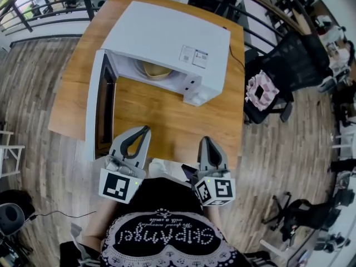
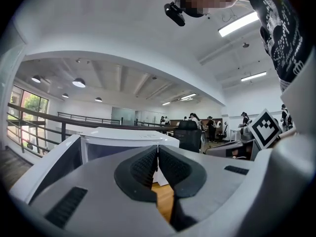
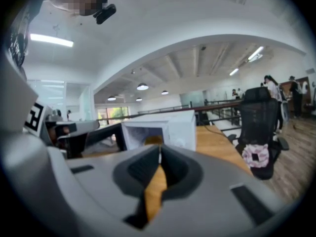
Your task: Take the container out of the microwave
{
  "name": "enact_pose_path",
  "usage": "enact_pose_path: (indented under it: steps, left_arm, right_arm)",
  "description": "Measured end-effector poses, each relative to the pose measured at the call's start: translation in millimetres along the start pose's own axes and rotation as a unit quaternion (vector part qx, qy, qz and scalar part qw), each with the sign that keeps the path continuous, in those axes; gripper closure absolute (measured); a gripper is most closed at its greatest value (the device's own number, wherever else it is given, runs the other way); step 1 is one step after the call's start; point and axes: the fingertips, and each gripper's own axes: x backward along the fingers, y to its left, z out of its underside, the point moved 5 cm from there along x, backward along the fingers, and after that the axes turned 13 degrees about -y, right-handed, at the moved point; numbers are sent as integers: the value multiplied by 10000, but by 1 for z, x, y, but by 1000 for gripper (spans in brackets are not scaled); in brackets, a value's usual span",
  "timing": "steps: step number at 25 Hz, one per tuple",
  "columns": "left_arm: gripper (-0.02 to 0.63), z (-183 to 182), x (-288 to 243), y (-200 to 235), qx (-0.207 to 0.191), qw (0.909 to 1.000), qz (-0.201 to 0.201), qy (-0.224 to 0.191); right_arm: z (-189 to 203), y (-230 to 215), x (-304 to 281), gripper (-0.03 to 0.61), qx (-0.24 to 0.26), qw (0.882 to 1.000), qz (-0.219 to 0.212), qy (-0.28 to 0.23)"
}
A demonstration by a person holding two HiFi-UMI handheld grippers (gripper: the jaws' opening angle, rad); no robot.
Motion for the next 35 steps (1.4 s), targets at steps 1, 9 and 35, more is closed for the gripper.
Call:
enact_pose_path:
  steps: [1,9,35]
  left_arm:
    - [581,0,-4,-1,-5,10000,-40,-2]
    - [581,3,-28,-8,-137,9994,-317,-77]
    - [581,-3,-41,-1,-324,9989,-294,-194]
  right_arm:
    - [0,-4,-3,545,-6,10000,-33,7]
    - [1,-35,-20,545,-42,9997,-230,61]
    - [0,-36,-38,545,-61,9995,-308,58]
